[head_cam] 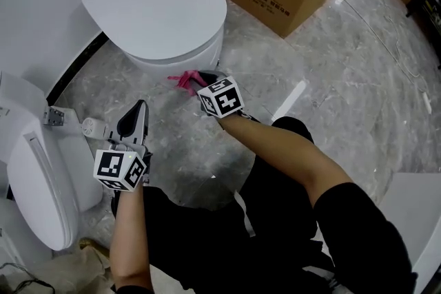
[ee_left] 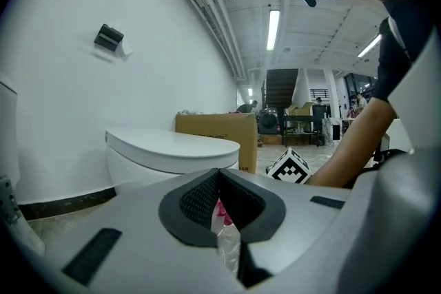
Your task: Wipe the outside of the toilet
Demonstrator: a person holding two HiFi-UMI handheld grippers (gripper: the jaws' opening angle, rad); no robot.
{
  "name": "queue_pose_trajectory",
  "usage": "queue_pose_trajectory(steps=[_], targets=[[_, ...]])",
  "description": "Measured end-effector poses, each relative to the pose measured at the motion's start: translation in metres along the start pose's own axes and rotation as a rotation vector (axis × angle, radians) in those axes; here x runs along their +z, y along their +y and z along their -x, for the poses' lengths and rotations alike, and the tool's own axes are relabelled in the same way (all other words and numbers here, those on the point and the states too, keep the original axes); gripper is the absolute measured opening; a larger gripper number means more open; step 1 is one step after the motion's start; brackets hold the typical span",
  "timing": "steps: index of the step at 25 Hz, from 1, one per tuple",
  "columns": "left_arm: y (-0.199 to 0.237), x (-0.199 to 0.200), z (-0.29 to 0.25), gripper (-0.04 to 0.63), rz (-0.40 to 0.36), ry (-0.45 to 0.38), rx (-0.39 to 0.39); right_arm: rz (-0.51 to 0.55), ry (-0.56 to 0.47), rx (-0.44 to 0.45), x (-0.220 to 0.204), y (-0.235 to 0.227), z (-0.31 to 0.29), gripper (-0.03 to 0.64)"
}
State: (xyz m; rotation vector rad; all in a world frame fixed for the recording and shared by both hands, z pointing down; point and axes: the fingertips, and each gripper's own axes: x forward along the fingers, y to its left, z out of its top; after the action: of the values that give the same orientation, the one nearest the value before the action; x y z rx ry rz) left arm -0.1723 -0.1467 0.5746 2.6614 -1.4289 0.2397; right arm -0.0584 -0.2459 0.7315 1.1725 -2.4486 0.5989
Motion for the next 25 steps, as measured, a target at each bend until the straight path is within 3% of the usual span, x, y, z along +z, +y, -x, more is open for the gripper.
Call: queue_pose_trajectory(steps=[4,8,15,20,25], targets=[[-0.002,-0.001,-0.004,0.014,-0.016,0.018,-0.009,0.032,0.011,-0.019,-0.002,-0.031,0.012,0.121],[-0.002,-0.003,-0.013,0.014,-0.059,0.052,-0.026,-0.069,0.004,-0.094,0.0,-0.092,0.023,0.117],[0.01,-0.019,-0.026,0.014,-0.046,0.102,-0.044,0.046,0.023,-0.152,0.031,-0.158,0.012,0.114],[0.017,-0.022,-0.03,0.014,-0.122,0.148,-0.084,0.039,-0.036,-0.192,0.049,-0.194,-0.009,0.112],[0.025,-0.024,-0.045,0.014,-0.127,0.136,-0.096,0.051,-0.071,-0.213,0.061,-0.215,-0.028,0.112]])
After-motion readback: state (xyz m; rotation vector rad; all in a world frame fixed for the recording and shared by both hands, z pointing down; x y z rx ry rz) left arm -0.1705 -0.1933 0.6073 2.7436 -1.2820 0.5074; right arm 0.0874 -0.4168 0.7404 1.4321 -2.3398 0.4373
